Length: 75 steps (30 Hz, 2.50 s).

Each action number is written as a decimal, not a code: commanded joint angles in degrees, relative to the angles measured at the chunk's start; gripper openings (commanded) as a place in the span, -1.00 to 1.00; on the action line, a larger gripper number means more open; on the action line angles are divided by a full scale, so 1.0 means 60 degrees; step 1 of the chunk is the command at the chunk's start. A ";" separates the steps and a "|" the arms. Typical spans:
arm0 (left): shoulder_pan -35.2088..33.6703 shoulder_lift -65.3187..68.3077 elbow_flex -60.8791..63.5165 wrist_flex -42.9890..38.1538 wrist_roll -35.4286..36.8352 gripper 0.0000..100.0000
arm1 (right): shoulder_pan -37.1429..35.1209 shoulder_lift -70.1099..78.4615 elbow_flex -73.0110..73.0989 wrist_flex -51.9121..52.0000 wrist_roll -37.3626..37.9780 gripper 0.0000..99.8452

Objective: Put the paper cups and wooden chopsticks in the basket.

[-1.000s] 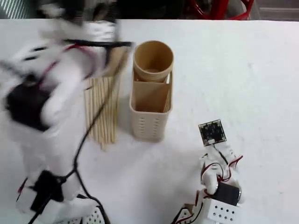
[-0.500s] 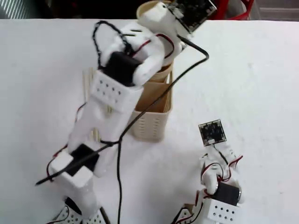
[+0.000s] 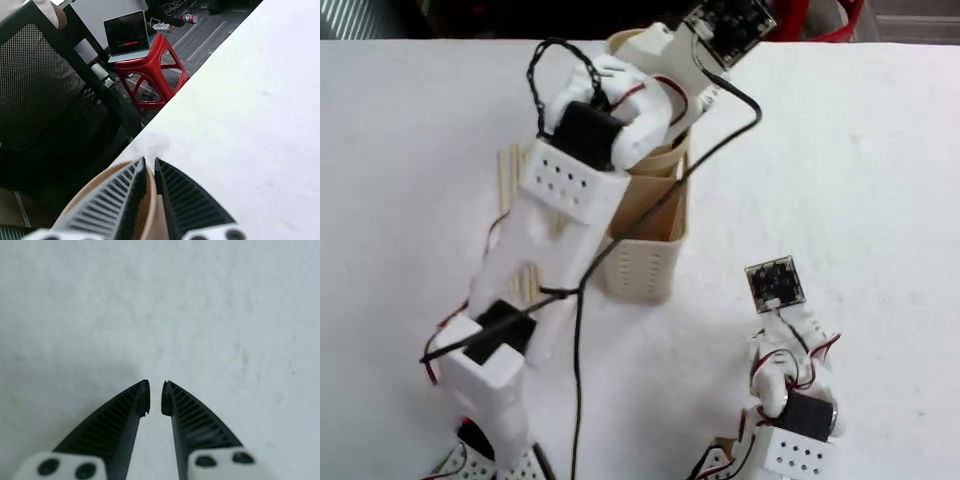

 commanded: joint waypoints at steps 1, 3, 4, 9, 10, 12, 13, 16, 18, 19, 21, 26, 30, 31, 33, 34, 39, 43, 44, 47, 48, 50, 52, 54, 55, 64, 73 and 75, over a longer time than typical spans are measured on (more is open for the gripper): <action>-0.0242 -0.0168 -0.0132 0.0190 -0.0015 -0.86 | 0.0037 -0.0051 0.0088 0.0037 0.0044 -0.89; -0.0300 -0.0168 -0.0132 0.0234 -0.0015 -0.85 | 0.0037 -0.0051 0.0088 0.0037 0.0044 -0.89; -0.0315 -0.0168 -0.0132 0.0264 -0.0015 -0.85 | 0.0037 -0.0051 0.0088 0.0037 0.0044 -0.89; -0.0344 -0.0198 -0.0147 0.0249 -0.0073 -0.84 | 0.0037 -0.0051 0.0088 0.0037 0.0044 -0.89; -0.0330 -0.0198 -0.0147 0.0264 -0.0073 -0.84 | 0.0037 -0.0051 0.0088 0.0037 0.0044 -0.89; -0.0300 -0.0198 -0.0147 0.0337 -0.0073 -0.84 | 0.0037 -0.0051 0.0088 0.0037 0.0044 -0.89; -0.0286 -0.0227 -0.0249 0.0410 -0.0073 -0.84 | 0.0037 -0.0051 0.0088 0.0037 0.0044 -0.89; -0.0256 -0.0432 -0.0571 0.0718 -0.0073 -0.85 | 0.0037 -0.0051 0.0088 0.0037 0.0044 -0.89; -0.0271 -0.0579 -0.0689 0.0835 -0.0073 -0.85 | 0.0037 -0.0051 0.0088 0.0037 0.0044 -0.89; -0.0300 -0.0681 -0.0718 0.0967 -0.0073 -0.85 | 0.0037 -0.0051 0.0088 0.0037 0.0044 -0.89; -0.0330 -0.0872 -0.0689 0.1245 -0.0073 -0.85 | 0.0037 -0.0051 0.0088 0.0037 0.0044 -0.89; -0.0330 -0.1238 -0.0733 0.1656 -0.0015 -0.84 | 0.0037 -0.0051 0.0088 0.0037 0.0044 -0.89; -0.0286 -0.1414 -0.0762 0.1685 0.0000 -0.80 | 0.0037 -0.0051 0.0088 0.0037 0.0044 -0.89; -0.0286 -0.1473 -0.0762 0.1685 0.0000 -0.78 | 0.0037 -0.0051 0.0088 0.0037 0.0044 -0.89; -0.0300 -0.1619 -0.0762 0.1685 0.0000 -0.77 | 0.0037 -0.0051 0.0088 0.0037 0.0044 -0.89; -0.0315 -0.1707 -0.0762 0.1670 -0.0059 -0.76 | 0.0037 -0.0051 0.0088 0.0037 0.0044 -0.89; -0.0505 -0.2440 -0.0762 0.1685 -0.0088 -0.77 | 0.0037 -0.0051 0.0088 0.0037 0.0044 -0.89; -0.1136 -0.3451 -0.0747 0.1729 0.0000 -0.77 | 0.0037 -0.0051 0.0088 0.0037 0.0044 -0.89; -0.1414 -0.3788 -0.0733 0.1963 0.0000 -0.77 | 0.0037 -0.0051 0.0088 0.0037 0.0044 -0.89; -0.2747 -0.4930 -0.0733 0.3736 0.0000 -0.77 | 0.0037 -0.0051 0.0088 0.0037 0.0044 -0.89; -0.3304 -0.5267 -0.0659 0.4381 -0.0015 -0.77 | 0.0037 -0.0051 0.0088 0.0037 0.0044 -0.89; -0.4755 -0.5560 -0.0410 0.5319 0.0000 -0.77 | 0.0037 -0.0051 0.0088 0.0037 0.0044 -0.89; -0.6147 -0.5502 0.0557 0.5538 0.0000 -0.77 | 0.0037 -0.0051 0.0088 0.0037 0.0044 -0.89; -0.7245 -0.5385 0.2286 0.5436 -0.0015 -0.76 | 0.0037 -0.0051 0.0088 0.0037 0.0044 -0.89; -0.7582 -0.5297 0.3297 0.5260 -0.0059 -0.76 | 0.0037 -0.0051 0.0088 0.0037 0.0044 -0.89; -0.8095 -0.4711 1.0916 0.1099 0.0821 -0.82 | 0.0037 -0.0051 0.0088 0.0037 0.0044 -0.89; -0.6381 -0.4637 1.1780 -0.0630 0.3179 -0.77 | 0.0037 -0.0051 0.0088 0.0037 0.0044 -0.89; -0.5795 -0.4623 1.1824 -0.0791 0.3414 -0.75 | 0.0037 -0.0051 0.0088 0.0037 0.0044 -0.89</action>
